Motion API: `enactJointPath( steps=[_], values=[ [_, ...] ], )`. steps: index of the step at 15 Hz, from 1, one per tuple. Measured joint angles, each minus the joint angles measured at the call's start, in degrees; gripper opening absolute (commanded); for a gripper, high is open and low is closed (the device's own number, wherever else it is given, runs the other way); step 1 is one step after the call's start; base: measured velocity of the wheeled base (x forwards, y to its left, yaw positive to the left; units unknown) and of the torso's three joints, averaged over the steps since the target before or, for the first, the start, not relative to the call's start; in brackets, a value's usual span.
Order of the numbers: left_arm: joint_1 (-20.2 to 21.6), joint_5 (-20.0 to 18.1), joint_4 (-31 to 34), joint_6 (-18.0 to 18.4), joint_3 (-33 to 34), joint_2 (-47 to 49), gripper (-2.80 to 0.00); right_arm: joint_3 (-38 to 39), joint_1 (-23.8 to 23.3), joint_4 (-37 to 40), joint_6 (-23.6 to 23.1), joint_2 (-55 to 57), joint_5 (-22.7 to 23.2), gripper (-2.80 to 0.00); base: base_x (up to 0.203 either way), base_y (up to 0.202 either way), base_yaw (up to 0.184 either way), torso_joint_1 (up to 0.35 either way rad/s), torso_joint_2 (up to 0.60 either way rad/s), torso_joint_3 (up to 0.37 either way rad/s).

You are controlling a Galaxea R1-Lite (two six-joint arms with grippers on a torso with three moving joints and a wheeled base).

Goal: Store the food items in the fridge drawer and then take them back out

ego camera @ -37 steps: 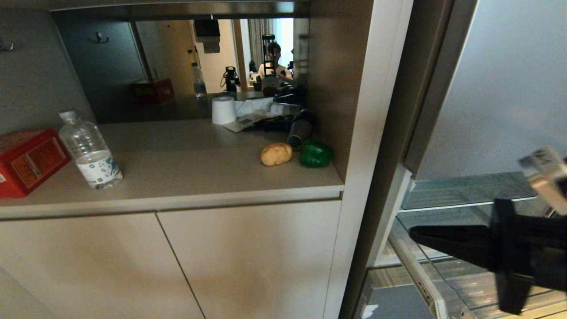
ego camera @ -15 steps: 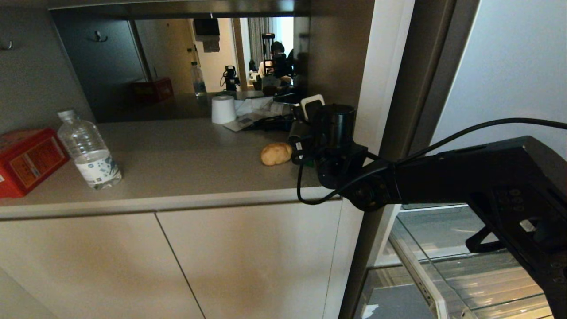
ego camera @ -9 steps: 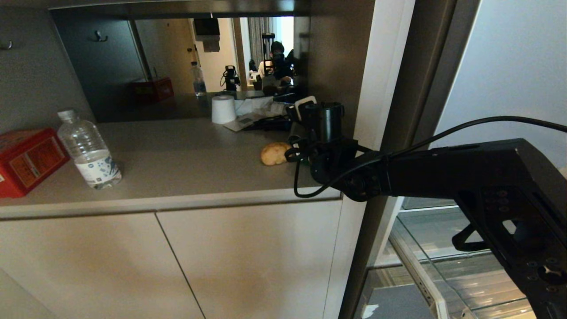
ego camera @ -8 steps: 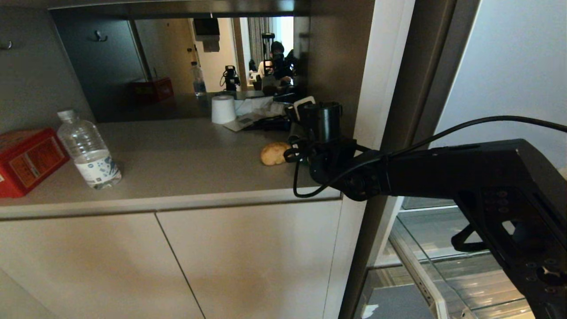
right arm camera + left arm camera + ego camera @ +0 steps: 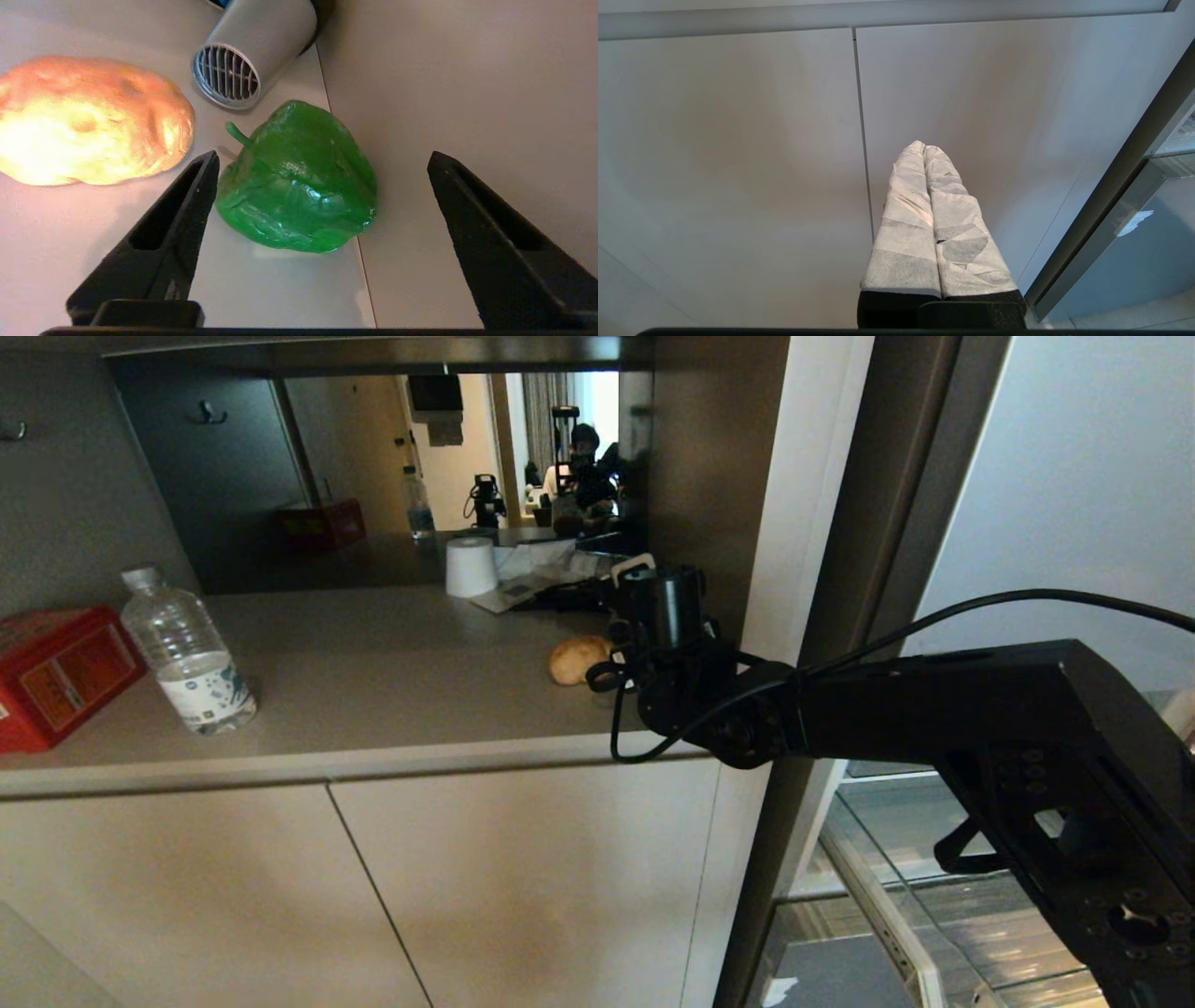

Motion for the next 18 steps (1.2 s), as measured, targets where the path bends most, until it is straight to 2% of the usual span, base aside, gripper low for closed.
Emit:
enactJointPath(
  steps=[6,18],
  values=[
    [0.0,0.0,0.0,0.0,0.0,0.0,-2.8,0.1,-0.1,0.0,1.5,1.9,-0.3,0.0,0.0,0.0,0.0,0.0,0.0,0.0],
    [0.0,0.0,0.0,0.0,0.0,0.0,-2.8,3.1,-0.5,0.1,1.4,2.3,-3.0,0.0,0.0,0.0,0.0,0.0,0.0,0.0]
  ],
)
